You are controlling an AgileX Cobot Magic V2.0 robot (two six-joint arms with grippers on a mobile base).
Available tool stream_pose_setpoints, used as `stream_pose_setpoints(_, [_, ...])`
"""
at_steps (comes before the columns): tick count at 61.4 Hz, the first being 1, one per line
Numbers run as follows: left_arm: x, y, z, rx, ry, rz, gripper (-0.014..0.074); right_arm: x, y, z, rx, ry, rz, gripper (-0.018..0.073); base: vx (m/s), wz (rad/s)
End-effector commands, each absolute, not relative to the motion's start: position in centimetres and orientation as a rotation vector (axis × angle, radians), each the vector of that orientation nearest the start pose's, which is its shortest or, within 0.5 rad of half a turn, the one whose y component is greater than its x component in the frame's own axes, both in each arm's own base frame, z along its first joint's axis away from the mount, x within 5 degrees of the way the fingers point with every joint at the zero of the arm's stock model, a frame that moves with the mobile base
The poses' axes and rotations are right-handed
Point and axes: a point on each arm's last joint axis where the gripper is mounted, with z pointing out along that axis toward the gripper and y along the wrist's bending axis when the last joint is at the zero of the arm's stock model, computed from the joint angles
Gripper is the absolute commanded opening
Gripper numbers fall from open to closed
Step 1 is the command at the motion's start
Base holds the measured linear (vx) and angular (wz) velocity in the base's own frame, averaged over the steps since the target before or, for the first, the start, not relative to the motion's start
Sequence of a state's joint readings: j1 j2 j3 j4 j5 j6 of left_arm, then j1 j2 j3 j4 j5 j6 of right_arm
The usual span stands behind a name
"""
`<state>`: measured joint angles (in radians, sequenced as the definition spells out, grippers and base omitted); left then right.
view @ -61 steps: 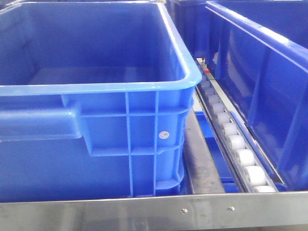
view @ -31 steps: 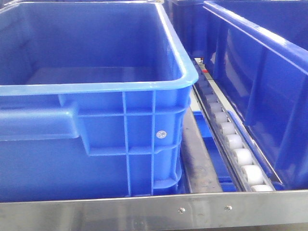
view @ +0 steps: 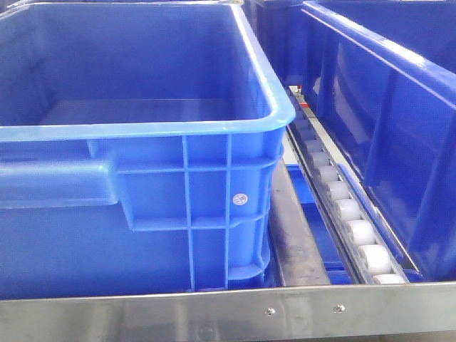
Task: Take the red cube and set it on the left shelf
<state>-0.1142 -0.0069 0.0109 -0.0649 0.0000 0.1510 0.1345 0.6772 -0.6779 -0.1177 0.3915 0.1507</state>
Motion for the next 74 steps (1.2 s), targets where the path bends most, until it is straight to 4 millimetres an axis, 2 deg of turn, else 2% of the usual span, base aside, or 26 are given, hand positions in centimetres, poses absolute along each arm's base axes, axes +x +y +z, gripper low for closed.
stream_pose_setpoints(1, [5.7,-0.6,21.0,0.143,1.427,-0.024,0.0106,15.5,1.8,37.6,-0.069,1.744,0.091,0.006,0.0,0.0])
stream_pose_setpoints(6, [5.7,-0.6,21.0,0.143,1.427,-0.024,0.0106,17.2,2.0,38.3,-0.069,1.769,0.088,0.0064,0.0,0.0])
stream_pose_setpoints(9, [5.7,-0.6,21.0,0.143,1.427,-0.024,0.0106,18.4,2.2,38.9,-0.07,1.775,0.088,0.0104,0.0,0.0])
stream_pose_setpoints(12, [5.7,-0.6,21.0,0.143,1.427,-0.024,0.0106,19.6,2.4,38.9,-0.071,1.796,0.086,0.0186,0.0,0.0])
stream_pose_setpoints(21, [5.7,-0.6,21.0,0.143,1.427,-0.024,0.0106,22.0,2.7,38.4,-0.075,1.836,0.084,0.0584,0.0,0.0])
stream_pose_setpoints(24, [5.7,-0.6,21.0,0.143,1.427,-0.024,0.0106,22.2,2.7,38.2,-0.076,1.848,0.083,0.0631,0.0,0.0])
stream_pose_setpoints(29, [5.7,-0.6,21.0,0.143,1.427,-0.024,0.0106,22.1,2.7,38.0,-0.075,1.857,0.082,0.0581,0.0,0.0])
stream_pose_setpoints(34, [5.7,-0.6,21.0,0.143,1.427,-0.024,0.0106,21.0,2.6,38.3,-0.074,1.831,0.084,0.0496,0.0,0.0])
stream_pose_setpoints(38, [5.7,-0.6,21.0,0.143,1.427,-0.024,0.0106,19.4,2.3,38.5,-0.072,1.799,0.086,0.039,0.0,0.0])
stream_pose_setpoints(47, [5.7,-0.6,21.0,0.143,1.427,-0.024,0.0106,14.7,1.7,37.9,-0.068,1.724,0.09,0.0034,-0.02,-0.09])
stream_pose_setpoints(51, [5.7,-0.6,21.0,0.143,1.427,-0.024,0.0106,12.6,1.4,37.2,-0.064,1.688,0.091,0.0074,0.0,-0.01])
stream_pose_setpoints(61, [5.7,-0.6,21.0,0.143,1.427,-0.024,0.0106,8.4,0.8,34.8,-0.057,1.611,0.094,0.0049,0.0,0.0])
stream_pose_setpoints(66, [5.7,-0.6,21.0,0.143,1.427,-0.024,0.0106,7.0,0.6,33.7,-0.055,1.58,0.097,0.0049,0.0,0.0])
stream_pose_setpoints(74, [5.7,-0.6,21.0,0.143,1.427,-0.024,0.0106,5.5,0.4,33.3,-0.051,1.523,0.102,0.0049,0.0,0.0])
